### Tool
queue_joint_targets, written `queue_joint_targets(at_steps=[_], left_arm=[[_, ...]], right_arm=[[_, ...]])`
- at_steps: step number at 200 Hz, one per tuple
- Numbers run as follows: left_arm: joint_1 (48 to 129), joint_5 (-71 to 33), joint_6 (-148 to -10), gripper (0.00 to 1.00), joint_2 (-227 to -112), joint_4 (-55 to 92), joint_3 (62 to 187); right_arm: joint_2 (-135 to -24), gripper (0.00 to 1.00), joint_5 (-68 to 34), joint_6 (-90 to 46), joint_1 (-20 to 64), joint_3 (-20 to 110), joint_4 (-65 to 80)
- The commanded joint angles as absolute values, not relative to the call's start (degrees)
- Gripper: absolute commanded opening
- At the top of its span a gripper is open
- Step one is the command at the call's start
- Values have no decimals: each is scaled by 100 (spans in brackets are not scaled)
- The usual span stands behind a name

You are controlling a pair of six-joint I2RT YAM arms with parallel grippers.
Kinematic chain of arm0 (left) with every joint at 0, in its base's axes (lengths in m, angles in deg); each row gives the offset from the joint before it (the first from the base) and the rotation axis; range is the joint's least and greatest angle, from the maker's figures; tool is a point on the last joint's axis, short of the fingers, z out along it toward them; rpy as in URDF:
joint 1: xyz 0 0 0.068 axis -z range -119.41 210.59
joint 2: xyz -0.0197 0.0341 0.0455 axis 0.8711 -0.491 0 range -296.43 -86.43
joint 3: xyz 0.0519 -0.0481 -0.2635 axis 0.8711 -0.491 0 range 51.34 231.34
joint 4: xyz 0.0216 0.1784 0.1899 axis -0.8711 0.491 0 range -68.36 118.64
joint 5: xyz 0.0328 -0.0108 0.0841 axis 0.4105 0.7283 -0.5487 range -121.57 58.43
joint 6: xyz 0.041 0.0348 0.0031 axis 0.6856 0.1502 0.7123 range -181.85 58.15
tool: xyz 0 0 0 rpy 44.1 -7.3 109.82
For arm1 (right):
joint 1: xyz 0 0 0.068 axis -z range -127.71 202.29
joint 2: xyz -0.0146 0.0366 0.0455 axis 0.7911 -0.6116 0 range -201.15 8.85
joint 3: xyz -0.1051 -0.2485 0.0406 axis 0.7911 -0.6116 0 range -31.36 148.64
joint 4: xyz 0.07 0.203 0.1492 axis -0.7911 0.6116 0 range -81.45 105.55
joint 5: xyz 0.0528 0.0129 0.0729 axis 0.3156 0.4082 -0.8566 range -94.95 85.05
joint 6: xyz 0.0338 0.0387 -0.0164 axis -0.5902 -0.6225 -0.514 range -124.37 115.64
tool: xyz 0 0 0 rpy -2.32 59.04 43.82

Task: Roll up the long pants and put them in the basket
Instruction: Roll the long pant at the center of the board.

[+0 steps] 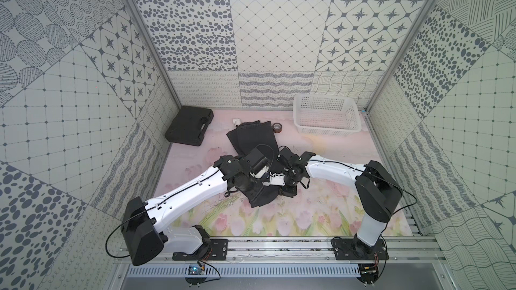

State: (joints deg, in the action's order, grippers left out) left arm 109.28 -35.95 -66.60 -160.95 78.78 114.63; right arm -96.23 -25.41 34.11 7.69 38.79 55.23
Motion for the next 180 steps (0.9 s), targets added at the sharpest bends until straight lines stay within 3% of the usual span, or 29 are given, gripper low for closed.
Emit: queue_joint_targets(at_steps=[1,44,72,114,133,152,163,174,180], left_arm=[[11563,-3543,-5275,61,-15623,6964,10725],[12388,-3667,-4743,73,-16064,6137,10498],[12385,-4629,-4419,78,-16856,5829,10566],[12081,-4463,-4116,78,-17226,5107,10505],[11862,-4692,-4048,63,-17506,4768,10453],[11569,-4439,-4188,32,-17626,4485,10563],[11432,-4155,-4286,1,-17651,4529,10643],[11387,-4048,-4345,0,-17681,4686,10726],[11375,-4007,-4431,0,-17699,4881,10802]], right_arm=[[-10227,0,-3436,3668,1143,4331,6977],[-10796,2,-3650,3805,1357,5088,7367],[-10859,2,-3617,3875,1328,5232,7508],[-10713,3,-3654,3949,1318,5139,7521],[-10574,5,-3719,3989,1323,5108,7517],[-10465,8,-3757,3967,1340,5097,7517],[-10404,10,-3807,3932,1408,5123,7509],[-10323,13,-3892,3840,1562,5180,7470],[-10262,21,-3913,3729,1651,5212,7417]])
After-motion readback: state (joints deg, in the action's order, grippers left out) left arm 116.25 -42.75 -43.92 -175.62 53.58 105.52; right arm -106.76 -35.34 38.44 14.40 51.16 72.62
